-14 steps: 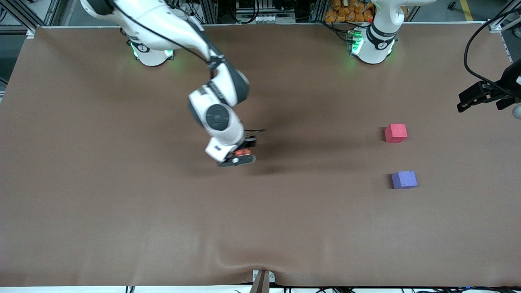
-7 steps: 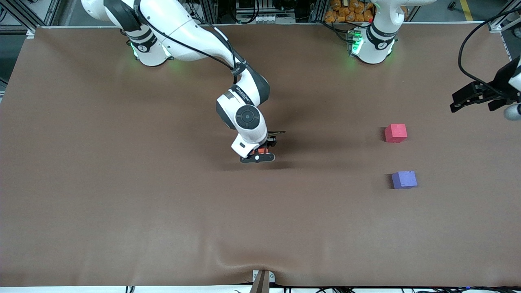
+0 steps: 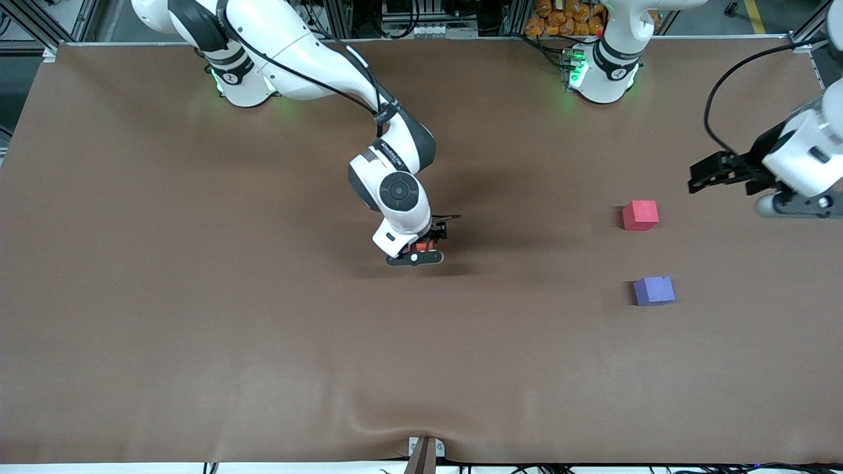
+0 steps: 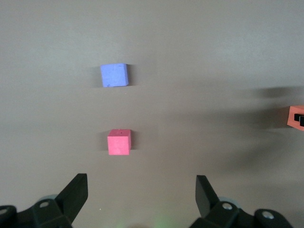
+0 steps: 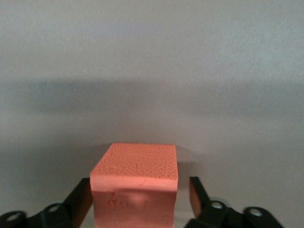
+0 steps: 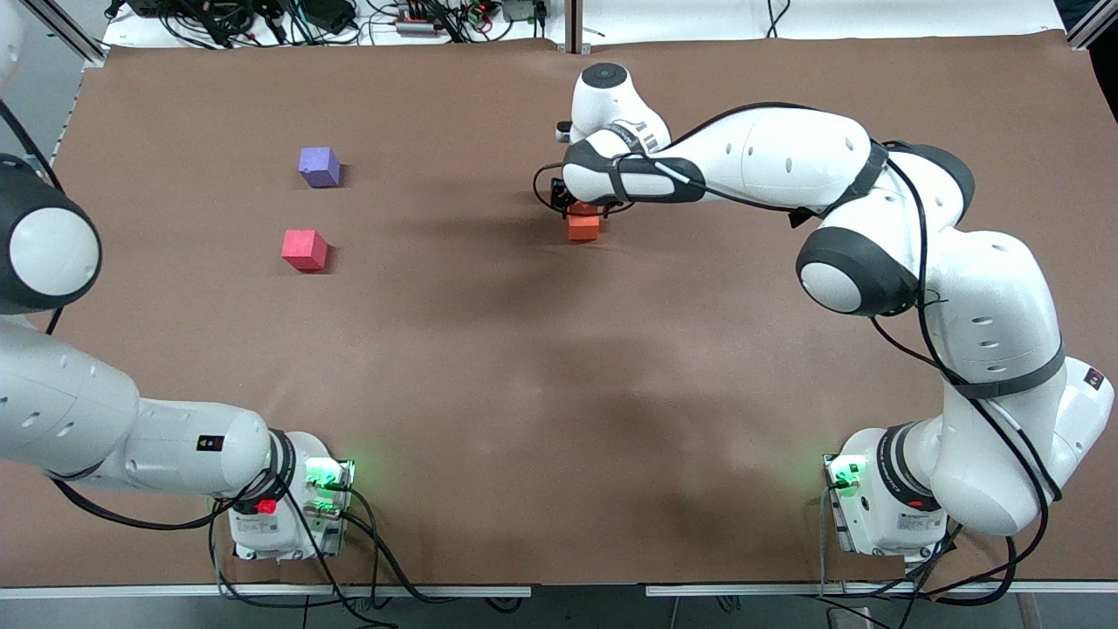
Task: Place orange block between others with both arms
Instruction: 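Reach the left gripper to the orange cube while the right gripper holds it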
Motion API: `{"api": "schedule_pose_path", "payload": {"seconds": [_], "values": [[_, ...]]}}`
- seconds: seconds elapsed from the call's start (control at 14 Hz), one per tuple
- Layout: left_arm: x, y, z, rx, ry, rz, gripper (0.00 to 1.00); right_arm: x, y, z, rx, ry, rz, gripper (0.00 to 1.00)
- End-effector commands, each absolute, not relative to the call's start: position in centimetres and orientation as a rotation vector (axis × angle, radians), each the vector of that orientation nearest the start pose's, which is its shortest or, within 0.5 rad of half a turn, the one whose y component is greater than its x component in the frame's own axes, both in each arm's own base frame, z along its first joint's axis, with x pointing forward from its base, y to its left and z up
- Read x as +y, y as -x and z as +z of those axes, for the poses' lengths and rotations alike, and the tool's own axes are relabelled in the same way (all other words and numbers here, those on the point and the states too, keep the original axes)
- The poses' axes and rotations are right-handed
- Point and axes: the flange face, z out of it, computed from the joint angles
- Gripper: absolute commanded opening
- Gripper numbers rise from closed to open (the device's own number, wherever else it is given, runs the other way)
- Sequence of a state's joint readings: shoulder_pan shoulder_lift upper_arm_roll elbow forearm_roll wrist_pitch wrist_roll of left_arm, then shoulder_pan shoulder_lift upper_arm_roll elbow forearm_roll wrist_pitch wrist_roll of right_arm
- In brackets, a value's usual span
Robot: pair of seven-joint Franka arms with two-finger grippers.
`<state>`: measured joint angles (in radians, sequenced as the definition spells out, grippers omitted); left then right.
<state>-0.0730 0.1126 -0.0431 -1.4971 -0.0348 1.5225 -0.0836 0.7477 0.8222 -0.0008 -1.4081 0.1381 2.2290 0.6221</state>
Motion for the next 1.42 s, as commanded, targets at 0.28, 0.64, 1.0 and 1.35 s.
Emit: {"api": "schedule_pose_path", "payload": {"seconds": [0.28, 0.64, 1.0, 1.35], "values": [[-20.7, -59.4, 53.8, 0.000, 3.161, 0.151, 1.00, 42.9, -59.3, 32.2, 0.089, 2.993, 0.046, 1.00], [-32.4, -59.6, 48.2, 0.108, 3.178, 0.052, 1.00, 32.5, -62.7, 38.6, 0.129, 3.074, 0.073, 1.00], [-42.7, -59.4, 41.4, 0.080, 3.212, -0.033, 1.00, 17.0, -63.6, 43.3, 0.102, 3.104, 0.200, 1.00], [-49.9, -56.9, 35.8, -0.003, 3.262, -0.106, 1.00, 5.4, -62.9, 47.5, 0.021, 3.066, 0.278, 1.00]]}}
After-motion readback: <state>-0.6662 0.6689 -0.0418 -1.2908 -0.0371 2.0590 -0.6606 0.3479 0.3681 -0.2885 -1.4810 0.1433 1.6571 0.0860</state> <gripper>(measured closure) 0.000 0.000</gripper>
